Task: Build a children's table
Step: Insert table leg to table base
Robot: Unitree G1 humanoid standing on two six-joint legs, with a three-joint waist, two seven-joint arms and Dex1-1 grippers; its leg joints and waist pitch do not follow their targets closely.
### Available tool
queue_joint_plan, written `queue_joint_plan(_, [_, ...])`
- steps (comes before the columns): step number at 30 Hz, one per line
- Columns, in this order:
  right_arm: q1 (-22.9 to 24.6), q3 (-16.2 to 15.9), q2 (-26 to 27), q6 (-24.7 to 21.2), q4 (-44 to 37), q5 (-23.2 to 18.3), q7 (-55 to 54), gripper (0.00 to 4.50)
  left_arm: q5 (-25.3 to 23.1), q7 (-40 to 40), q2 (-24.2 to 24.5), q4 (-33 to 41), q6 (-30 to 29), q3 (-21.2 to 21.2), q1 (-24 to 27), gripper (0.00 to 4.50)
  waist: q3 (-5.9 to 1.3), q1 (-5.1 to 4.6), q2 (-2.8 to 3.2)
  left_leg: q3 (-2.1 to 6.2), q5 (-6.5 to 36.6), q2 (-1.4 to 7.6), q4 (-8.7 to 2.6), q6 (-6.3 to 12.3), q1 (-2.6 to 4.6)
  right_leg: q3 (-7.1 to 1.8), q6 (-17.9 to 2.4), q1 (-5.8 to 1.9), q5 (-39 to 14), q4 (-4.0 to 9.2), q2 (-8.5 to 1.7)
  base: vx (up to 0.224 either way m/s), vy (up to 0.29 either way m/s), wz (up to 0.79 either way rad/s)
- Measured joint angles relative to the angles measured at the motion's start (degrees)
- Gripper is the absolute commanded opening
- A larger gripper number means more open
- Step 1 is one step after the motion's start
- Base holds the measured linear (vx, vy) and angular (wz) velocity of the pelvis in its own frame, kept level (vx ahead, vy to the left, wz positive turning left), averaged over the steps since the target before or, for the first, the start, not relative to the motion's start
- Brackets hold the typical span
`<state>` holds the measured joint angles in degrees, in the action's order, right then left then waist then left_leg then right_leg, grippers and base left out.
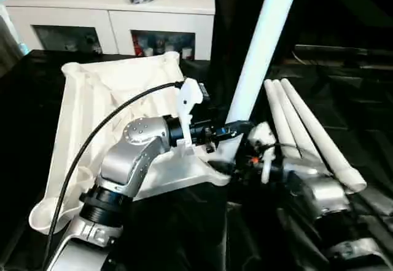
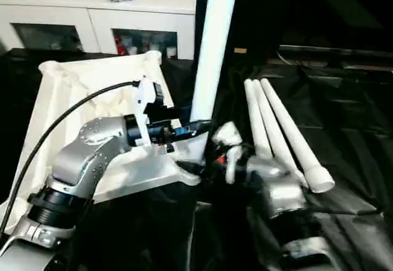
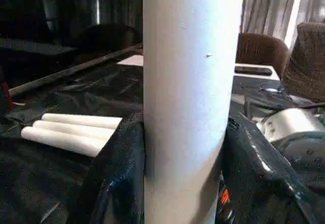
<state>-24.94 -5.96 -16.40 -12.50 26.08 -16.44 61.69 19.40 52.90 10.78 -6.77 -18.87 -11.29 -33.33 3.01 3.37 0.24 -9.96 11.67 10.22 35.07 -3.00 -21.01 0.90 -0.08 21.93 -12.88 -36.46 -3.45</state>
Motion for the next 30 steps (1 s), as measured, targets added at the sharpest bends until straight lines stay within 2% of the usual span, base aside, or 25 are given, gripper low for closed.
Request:
queue_joint_plan(8, [-0.14, -0.07, -0.58, -0.49, -1.29, 0.33, -0.08, 3.86, -0.34, -0.35, 0.01, -0.35, -0.03, -0.43, -0.44, 1.85, 0.01, -0.04, 0.02, 0.00, 0.00, 0.00, -0.07, 0.00, 0.00, 0.00, 0.00, 0.01, 0.00, 0.03, 0.00, 0.000, 0.000, 0.00])
queue_joint_plan(13, [-0.19, -1.40, -0.51, -0.50, -1.29, 1.49, -1.24, 3.86, -0.34, -0.65, 0.04, -0.34, -0.01, -0.69, -0.54, 1.85, 0.01, -0.05, 0.02, 0.00, 0.00, 0.00, -0.11, 0.00, -0.01, 0.00, -0.01, 0.00, 0.01, 0.11, 0.00, 0.000, 0.000, 0.00])
queue_joint_plan(14, [-0.20, -1.46, -0.47, -0.50, -1.29, 1.58, -1.27, 3.58, -0.34, -0.66, 0.04, -0.34, 0.00, -0.83, -0.60, 1.85, 0.01, -0.05, 0.02, 0.00, 0.00, -0.01, -0.14, 0.00, -0.01, 0.00, -0.01, 0.00, 0.01, 0.14, 0.00, 0.000, 0.000, 0.00])
queue_joint_plan(17, [-0.43, -1.56, -0.37, -0.51, -1.29, 1.90, -1.31, 3.45, -0.34, -0.65, 0.04, -0.34, 0.00, -0.98, -0.69, 1.85, 0.01, -0.06, 0.02, 0.00, 0.00, -0.01, -0.19, 0.00, -0.02, 0.01, -0.02, -0.01, 0.02, 0.23, 0.00, 0.000, 0.000, 0.00])
queue_joint_plan(20, [-0.49, -1.79, -0.37, -0.56, -1.29, 2.51, -1.31, 3.06, -0.34, -0.66, 0.04, -0.27, -0.01, -1.01, -0.69, 1.85, 0.01, -0.06, 0.02, 0.00, 0.00, -0.02, -0.20, 0.00, -0.03, 0.01, -0.02, -0.02, 0.03, 0.28, 0.00, 0.000, 0.000, 0.00])
queue_joint_plan(22, [-0.49, -1.95, -0.37, -0.58, -1.29, 2.52, -1.26, 2.99, -0.34, -0.67, 0.07, -0.26, -0.03, -1.00, -0.69, 1.85, 0.01, -0.06, 0.02, 0.00, 0.00, -0.02, -0.22, 0.00, -0.02, 0.00, -0.02, -0.02, 0.03, 0.29, 0.00, 0.000, 0.000, 0.00])
queue_joint_plan(23, [-0.49, -2.01, -0.38, -0.58, -1.29, 2.52, -1.25, 2.72, -0.34, -0.67, 0.10, -0.25, -0.03, -1.01, -0.69, 1.85, 0.01, -0.06, 0.02, 0.00, 0.00, -0.02, -0.23, 0.00, -0.02, 0.01, -0.02, -0.02, 0.03, 0.29, 0.00, 0.000, 0.000, 0.00])
queue_joint_plan(30, [-0.80, -2.46, -0.50, -0.48, -1.30, 2.62, -1.23, 2.47, -0.34, -0.68, 0.34, -0.06, -0.35, -1.04, -0.69, 1.85, 0.01, -0.07, 0.02, 0.00, 0.00, -0.03, -0.32, 0.00, 0.00, 0.01, -0.02, -0.02, 0.03, 0.31, 0.00, 0.000, 0.000, 0.00])
